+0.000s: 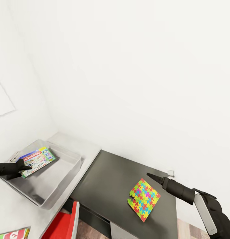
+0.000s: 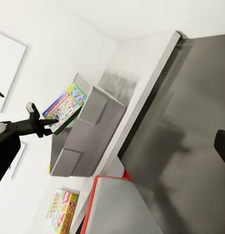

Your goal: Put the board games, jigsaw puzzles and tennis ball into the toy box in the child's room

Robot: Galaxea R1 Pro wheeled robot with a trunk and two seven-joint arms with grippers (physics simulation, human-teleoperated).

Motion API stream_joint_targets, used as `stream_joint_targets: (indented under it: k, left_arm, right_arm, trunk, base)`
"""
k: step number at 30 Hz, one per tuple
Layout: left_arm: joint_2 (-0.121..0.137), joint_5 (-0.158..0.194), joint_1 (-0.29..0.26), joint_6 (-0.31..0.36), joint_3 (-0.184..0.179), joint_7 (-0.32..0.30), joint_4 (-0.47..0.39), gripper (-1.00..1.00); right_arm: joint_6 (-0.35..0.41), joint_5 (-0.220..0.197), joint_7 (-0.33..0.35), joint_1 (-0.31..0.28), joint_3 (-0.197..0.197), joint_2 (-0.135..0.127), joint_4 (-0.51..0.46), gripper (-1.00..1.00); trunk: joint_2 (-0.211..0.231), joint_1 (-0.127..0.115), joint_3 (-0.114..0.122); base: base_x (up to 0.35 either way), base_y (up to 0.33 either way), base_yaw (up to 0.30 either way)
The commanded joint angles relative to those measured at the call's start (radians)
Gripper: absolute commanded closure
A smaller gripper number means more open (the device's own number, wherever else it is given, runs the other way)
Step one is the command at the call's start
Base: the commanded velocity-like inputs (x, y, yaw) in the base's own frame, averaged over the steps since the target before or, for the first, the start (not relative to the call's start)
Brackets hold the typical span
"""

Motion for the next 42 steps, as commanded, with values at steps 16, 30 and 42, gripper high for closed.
stream_joint_targets:
  k: [16, 30, 42]
  left_arm:
    - [0.006, 0.009, -0.007, 0.008, 0.013, 0.037, 0.001, 1.0]
    - [0.003, 0.011, -0.024, 0.007, 0.124, 0.137, 0.001, 1.0]
    - [0.003, 0.012, -0.025, 0.005, 0.125, 0.139, -0.002, 1.0]
  right_arm:
    - [0.005, -0.003, 0.005, -0.001, -0.005, -0.001, 0.0, -1.0]
    - [0.004, -0.003, 0.005, -0.001, -0.006, 0.0, 0.001, -1.0]
    - [0.005, -0.004, 0.007, -0.001, -0.01, -0.001, 0.001, -1.0]
  trunk:
    - [-0.002, 0.001, -0.028]
    - [-0.002, 0.001, -0.051]
    - [-0.002, 0.001, -0.07]
  base:
    - [0.0, 0.0, 0.0]
    - [0.0, 0.0, 0.0]
    - [0.0, 0.0, 0.0]
